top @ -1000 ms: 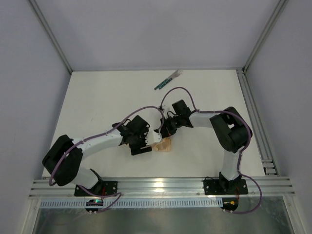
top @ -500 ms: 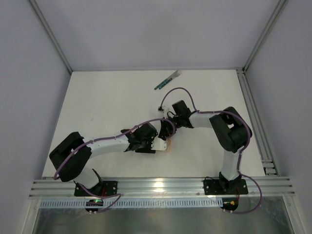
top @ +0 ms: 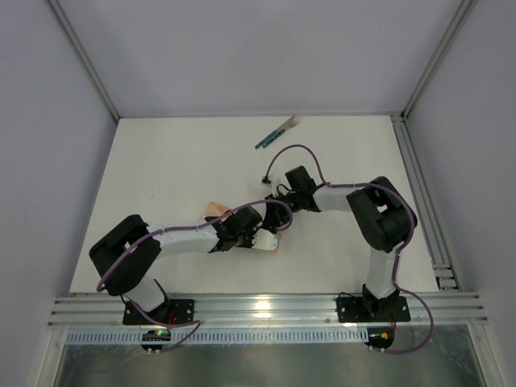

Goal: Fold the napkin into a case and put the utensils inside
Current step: Pick up the smaller rectangle-folded napkin from the center of the board.

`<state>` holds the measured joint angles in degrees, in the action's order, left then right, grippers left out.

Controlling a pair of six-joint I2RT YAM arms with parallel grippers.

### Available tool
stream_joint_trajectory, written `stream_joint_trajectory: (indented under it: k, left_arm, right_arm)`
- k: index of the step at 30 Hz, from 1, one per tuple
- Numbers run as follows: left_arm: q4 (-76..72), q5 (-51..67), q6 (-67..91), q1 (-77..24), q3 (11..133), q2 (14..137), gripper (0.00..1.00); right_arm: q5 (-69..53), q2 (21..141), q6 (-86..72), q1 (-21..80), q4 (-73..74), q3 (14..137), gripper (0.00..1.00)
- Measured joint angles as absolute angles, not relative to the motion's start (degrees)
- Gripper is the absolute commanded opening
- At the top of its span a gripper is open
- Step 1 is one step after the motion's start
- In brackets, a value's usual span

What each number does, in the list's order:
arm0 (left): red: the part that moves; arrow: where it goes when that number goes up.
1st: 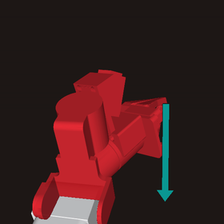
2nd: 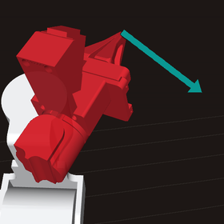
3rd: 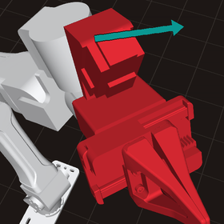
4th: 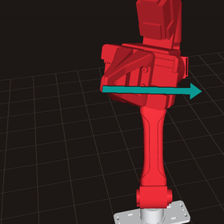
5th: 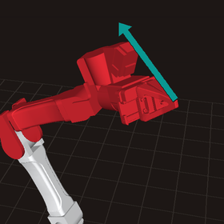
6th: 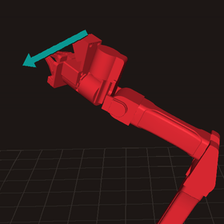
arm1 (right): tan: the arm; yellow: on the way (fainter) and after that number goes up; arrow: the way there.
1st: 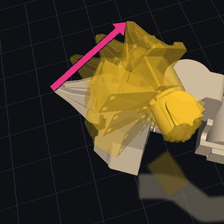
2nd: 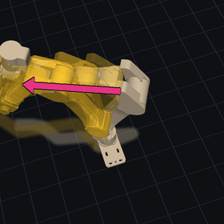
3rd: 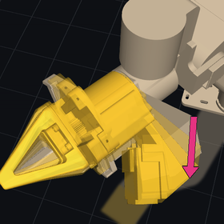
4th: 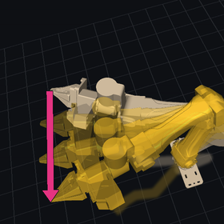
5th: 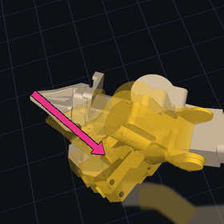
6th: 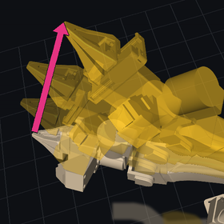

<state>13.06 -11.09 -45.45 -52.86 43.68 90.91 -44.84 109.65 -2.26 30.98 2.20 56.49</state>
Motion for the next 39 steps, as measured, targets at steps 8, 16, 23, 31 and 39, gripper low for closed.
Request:
stream_joint_trajectory:
  k: [8, 16, 23, 31, 39]
  left_arm:
    - [24.8, -2.5, -43.5, -52.2, 47.6, 89.1, 0.0]
    - [37.9, 10.5, -41.4, -43.9, 57.2, 89.2, 0.0]
    - [46.0, 17.8, -40.9, -37.7, 62.4, 89.2, 0.0]
    - [51.6, 23.6, -40.9, -35.7, 65.3, 90.3, 0.0]
    - [53.9, 26.0, -40.9, -34.2, 67.1, 90.3, 0.0]
  right_arm:
    - [-43.6, 101.9, -1.8, 27.1, 2.8, 51.7, 0.5]
    - [-34.0, 84.9, -0.6, 23.6, 1.6, 48.0, 0.54]
    - [-21.6, 61.5, 1.1, 20.9, -11.2, 33.2, 0.99]
    - [-17.3, 46.1, 3.0, 21.0, -28.2, 28.9, 0.99]
    - [-32.1, 49.6, -0.6, 21.0, -30.4, 29.7, 0.99]
